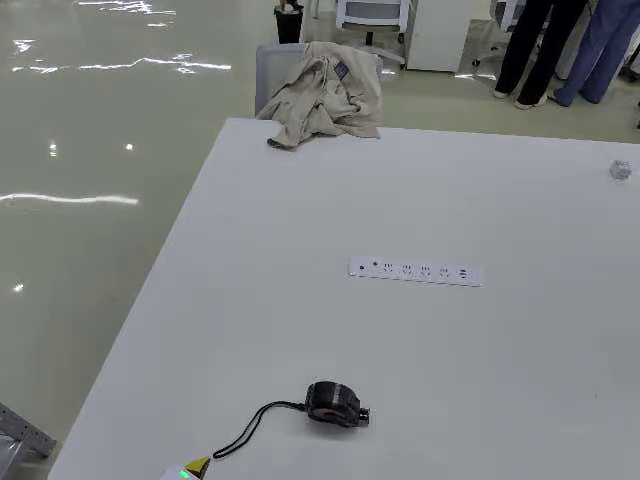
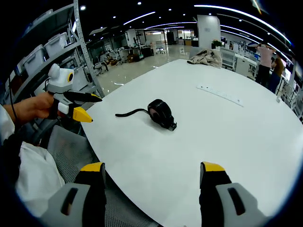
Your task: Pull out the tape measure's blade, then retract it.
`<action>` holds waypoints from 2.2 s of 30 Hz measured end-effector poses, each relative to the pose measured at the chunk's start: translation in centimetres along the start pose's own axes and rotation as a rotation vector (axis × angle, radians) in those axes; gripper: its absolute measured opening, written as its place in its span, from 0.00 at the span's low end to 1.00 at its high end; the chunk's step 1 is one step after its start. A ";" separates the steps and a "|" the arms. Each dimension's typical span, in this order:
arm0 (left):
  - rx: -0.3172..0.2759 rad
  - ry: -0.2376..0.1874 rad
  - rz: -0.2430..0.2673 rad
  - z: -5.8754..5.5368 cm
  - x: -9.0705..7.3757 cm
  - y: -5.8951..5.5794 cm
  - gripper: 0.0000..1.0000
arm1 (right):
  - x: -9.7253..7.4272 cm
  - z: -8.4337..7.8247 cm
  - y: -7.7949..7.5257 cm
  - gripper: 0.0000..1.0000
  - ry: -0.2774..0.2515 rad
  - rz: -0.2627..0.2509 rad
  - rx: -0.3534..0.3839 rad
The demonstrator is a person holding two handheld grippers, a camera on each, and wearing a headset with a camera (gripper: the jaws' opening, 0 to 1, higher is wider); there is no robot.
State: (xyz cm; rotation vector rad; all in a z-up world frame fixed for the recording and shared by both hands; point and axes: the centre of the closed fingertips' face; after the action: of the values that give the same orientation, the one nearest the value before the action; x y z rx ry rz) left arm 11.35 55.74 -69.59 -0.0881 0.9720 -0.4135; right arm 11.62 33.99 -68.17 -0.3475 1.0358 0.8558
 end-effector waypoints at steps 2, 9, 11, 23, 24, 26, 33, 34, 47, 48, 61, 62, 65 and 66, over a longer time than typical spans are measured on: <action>0.022 0.001 -0.010 0.2 0.3 0.0 1.00 | 0.2 0.2 0.0 0.84 0.002 0.004 -0.010; 0.073 0.004 -0.030 1.0 1.2 0.2 1.00 | 1.0 0.7 -0.3 0.83 0.007 0.007 -0.038; 0.083 0.004 -0.034 1.2 1.6 0.4 1.00 | 1.2 0.9 -0.3 0.83 0.007 0.009 -0.042; 0.185 0.018 -0.075 2.4 2.9 0.2 0.98 | 2.4 1.2 -0.9 0.82 0.035 0.017 -0.105; 0.190 0.018 -0.078 2.5 3.0 0.2 0.98 | 2.5 1.2 -0.9 0.82 0.036 0.019 -0.111; 0.209 0.011 -0.083 2.8 3.1 0.1 0.97 | 2.7 1.3 -1.1 0.81 0.041 0.017 -0.129; 0.304 0.034 -0.101 3.6 4.0 0.0 0.94 | 3.6 1.9 -1.5 0.78 0.045 0.023 -0.185; 0.318 0.044 -0.103 3.6 4.2 0.0 0.93 | 3.7 2.0 -1.6 0.78 0.046 0.022 -0.192; 0.392 0.055 -0.121 5.6 6.3 0.1 0.91 | 5.9 2.7 -2.3 0.71 0.074 0.046 -0.288; 0.406 0.053 -0.122 5.8 6.4 -0.1 0.91 | 6.0 2.8 -2.4 0.71 0.073 0.046 -0.302; 0.508 0.073 -0.143 6.8 8.7 0.1 0.84 | 8.0 3.9 -2.8 0.67 0.069 0.075 -0.417; 0.515 0.079 -0.143 6.8 8.8 0.2 0.84 | 8.2 4.0 -2.9 0.66 0.071 0.077 -0.427; 0.537 0.087 -0.152 7.1 9.2 0.2 0.84 | 8.8 4.6 -3.0 0.66 0.069 0.086 -0.453; 0.549 0.087 -0.154 7.2 9.3 0.2 0.84 | 9.0 4.7 -3.1 0.65 0.072 0.083 -0.465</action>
State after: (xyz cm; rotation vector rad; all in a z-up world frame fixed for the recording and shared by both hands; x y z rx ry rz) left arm 21.91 51.63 -72.85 0.3569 0.9107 -0.8176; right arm 18.91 39.00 -73.98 -0.7346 0.9147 1.1665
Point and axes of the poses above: the centre of the closed fingertips' face, and the gripper's own axes: x roughly forward along the fingers, y roughly to its left, z roughly out of its top, and after that the axes turned 15 degrees about y, right-handed
